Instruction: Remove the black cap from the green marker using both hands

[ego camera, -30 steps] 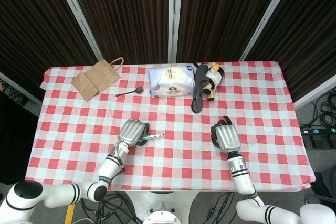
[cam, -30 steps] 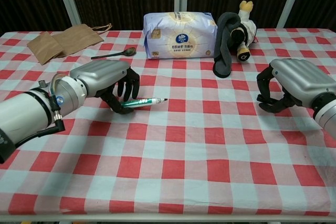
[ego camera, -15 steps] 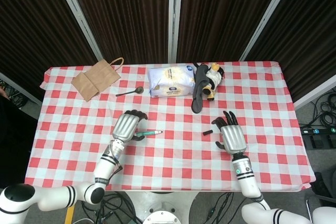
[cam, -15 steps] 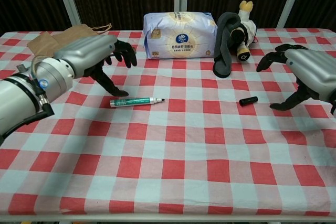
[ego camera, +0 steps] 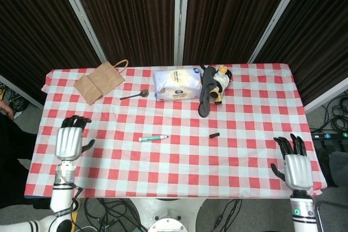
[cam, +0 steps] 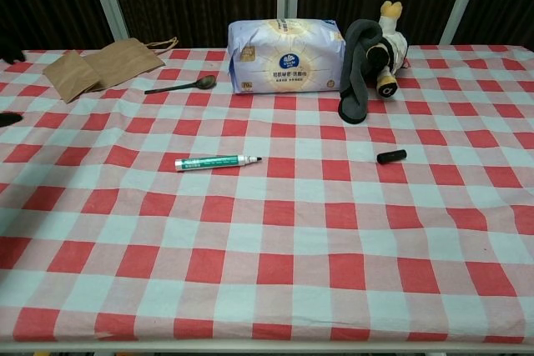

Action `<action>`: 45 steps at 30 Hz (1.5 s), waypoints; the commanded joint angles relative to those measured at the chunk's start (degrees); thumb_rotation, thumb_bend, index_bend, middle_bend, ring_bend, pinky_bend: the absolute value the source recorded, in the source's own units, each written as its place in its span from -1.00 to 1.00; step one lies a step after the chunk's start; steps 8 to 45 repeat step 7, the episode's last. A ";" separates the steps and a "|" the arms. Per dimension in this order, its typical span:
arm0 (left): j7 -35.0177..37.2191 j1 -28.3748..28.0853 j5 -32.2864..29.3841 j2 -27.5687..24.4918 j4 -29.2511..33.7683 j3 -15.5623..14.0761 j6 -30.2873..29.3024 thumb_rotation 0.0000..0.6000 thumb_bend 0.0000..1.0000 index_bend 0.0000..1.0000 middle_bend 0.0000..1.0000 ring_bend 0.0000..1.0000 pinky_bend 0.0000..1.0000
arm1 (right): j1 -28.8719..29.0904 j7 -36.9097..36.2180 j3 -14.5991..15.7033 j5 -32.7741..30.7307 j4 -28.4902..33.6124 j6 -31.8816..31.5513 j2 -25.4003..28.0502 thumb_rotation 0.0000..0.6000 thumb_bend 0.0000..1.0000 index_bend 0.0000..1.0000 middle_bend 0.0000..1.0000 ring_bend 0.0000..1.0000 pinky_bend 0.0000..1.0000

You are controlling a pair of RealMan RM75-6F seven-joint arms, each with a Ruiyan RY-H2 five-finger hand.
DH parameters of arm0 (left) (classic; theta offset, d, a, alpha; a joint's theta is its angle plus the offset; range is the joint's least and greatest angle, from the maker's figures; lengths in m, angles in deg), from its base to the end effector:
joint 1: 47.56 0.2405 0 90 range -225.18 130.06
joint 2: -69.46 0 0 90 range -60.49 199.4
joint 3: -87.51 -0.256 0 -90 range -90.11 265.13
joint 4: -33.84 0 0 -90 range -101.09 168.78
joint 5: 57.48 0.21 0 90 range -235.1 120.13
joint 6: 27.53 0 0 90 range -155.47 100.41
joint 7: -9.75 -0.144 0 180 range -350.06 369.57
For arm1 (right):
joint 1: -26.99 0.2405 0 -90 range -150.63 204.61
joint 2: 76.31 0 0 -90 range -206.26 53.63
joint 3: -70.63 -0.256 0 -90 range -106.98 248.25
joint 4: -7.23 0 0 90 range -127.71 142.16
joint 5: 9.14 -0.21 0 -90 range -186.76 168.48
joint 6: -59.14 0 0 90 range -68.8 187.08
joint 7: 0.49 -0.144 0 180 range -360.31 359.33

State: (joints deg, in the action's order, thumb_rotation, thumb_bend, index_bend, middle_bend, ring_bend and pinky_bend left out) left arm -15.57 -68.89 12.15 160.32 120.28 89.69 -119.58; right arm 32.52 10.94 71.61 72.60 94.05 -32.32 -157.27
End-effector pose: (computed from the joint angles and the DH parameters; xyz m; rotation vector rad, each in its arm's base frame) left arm -0.2423 0.2476 0.0397 -1.3286 -0.7970 -0.8951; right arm -0.3022 -0.1688 0.0811 1.3208 -0.9029 0.8804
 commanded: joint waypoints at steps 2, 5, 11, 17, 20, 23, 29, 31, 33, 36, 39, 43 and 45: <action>3.70 8.03 0.78 -2.39 1.34 -4.68 -4.74 1.00 -0.66 -0.31 -0.35 -0.55 -0.49 | -3.59 1.34 2.99 2.25 0.59 -2.33 -0.07 1.00 -0.78 -0.70 -0.64 -1.00 -1.00; 4.44 11.51 3.10 -1.38 0.41 -7.19 -7.13 1.00 -0.66 -0.31 -0.35 -0.55 -0.49 | -3.93 2.53 3.30 2.99 0.16 -1.58 -1.48 1.00 -0.78 -0.74 -0.66 -1.00 -1.00; 4.44 13.32 4.69 -0.32 -0.56 -8.64 -7.92 1.00 -0.66 -0.31 -0.35 -0.55 -0.49 | -3.62 3.41 2.99 3.47 0.01 -0.77 -2.17 1.00 -0.78 -0.76 -0.67 -1.00 -1.00; 4.44 13.32 4.69 -0.32 -0.56 -8.64 -7.92 1.00 -0.66 -0.31 -0.35 -0.55 -0.49 | -3.62 3.41 2.99 3.47 0.01 -0.77 -2.17 1.00 -0.78 -0.76 -0.67 -1.00 -1.00; 4.44 13.32 4.69 -0.32 -0.56 -8.64 -7.92 1.00 -0.66 -0.31 -0.35 -0.55 -0.49 | -3.62 3.41 2.99 3.47 0.01 -0.77 -2.17 1.00 -0.78 -0.76 -0.67 -1.00 -1.00; 4.44 13.32 4.69 -0.32 -0.56 -8.64 -7.92 1.00 -0.66 -0.31 -0.35 -0.55 -0.49 | -3.62 3.41 2.99 3.47 0.01 -0.77 -2.17 1.00 -0.78 -0.76 -0.67 -1.00 -1.00; 4.44 13.32 4.69 -0.32 -0.56 -8.64 -7.92 1.00 -0.66 -0.31 -0.35 -0.55 -0.49 | -3.62 3.41 2.99 3.47 0.01 -0.77 -2.17 1.00 -0.78 -0.76 -0.67 -1.00 -1.00; 4.44 13.32 4.69 -0.32 -0.56 -8.64 -7.92 1.00 -0.66 -0.31 -0.35 -0.55 -0.49 | -3.62 3.41 2.99 3.47 0.01 -0.77 -2.17 1.00 -0.78 -0.76 -0.67 -1.00 -1.00; 4.44 13.32 4.69 -0.32 -0.56 -8.64 -7.92 1.00 -0.66 -0.31 -0.35 -0.55 -0.49 | -3.62 3.41 2.99 3.47 0.01 -0.77 -2.17 1.00 -0.78 -0.76 -0.67 -1.00 -1.00; 4.44 13.32 4.69 -0.32 -0.56 -8.64 -7.92 1.00 -0.66 -0.31 -0.35 -0.55 -0.49 | -3.62 3.41 2.99 3.47 0.01 -0.77 -2.17 1.00 -0.78 -0.76 -0.67 -1.00 -1.00; 4.44 13.32 4.69 -0.32 -0.56 -8.64 -7.92 1.00 -0.66 -0.31 -0.35 -0.55 -0.49 | -3.62 3.41 2.99 3.47 0.01 -0.77 -2.17 1.00 -0.78 -0.76 -0.67 -1.00 -1.00; 4.44 13.32 4.69 -0.32 -0.56 -8.64 -7.92 1.00 -0.66 -0.31 -0.35 -0.55 -0.49 | -3.62 3.41 2.99 3.47 0.01 -0.77 -2.17 1.00 -0.78 -0.76 -0.67 -1.00 -1.00; 4.44 13.32 4.69 -0.32 -0.56 -8.64 -7.92 1.00 -0.66 -0.31 -0.35 -0.55 -0.49 | -3.62 3.41 2.99 3.47 0.01 -0.77 -2.17 1.00 -0.78 -0.76 -0.67 -1.00 -1.00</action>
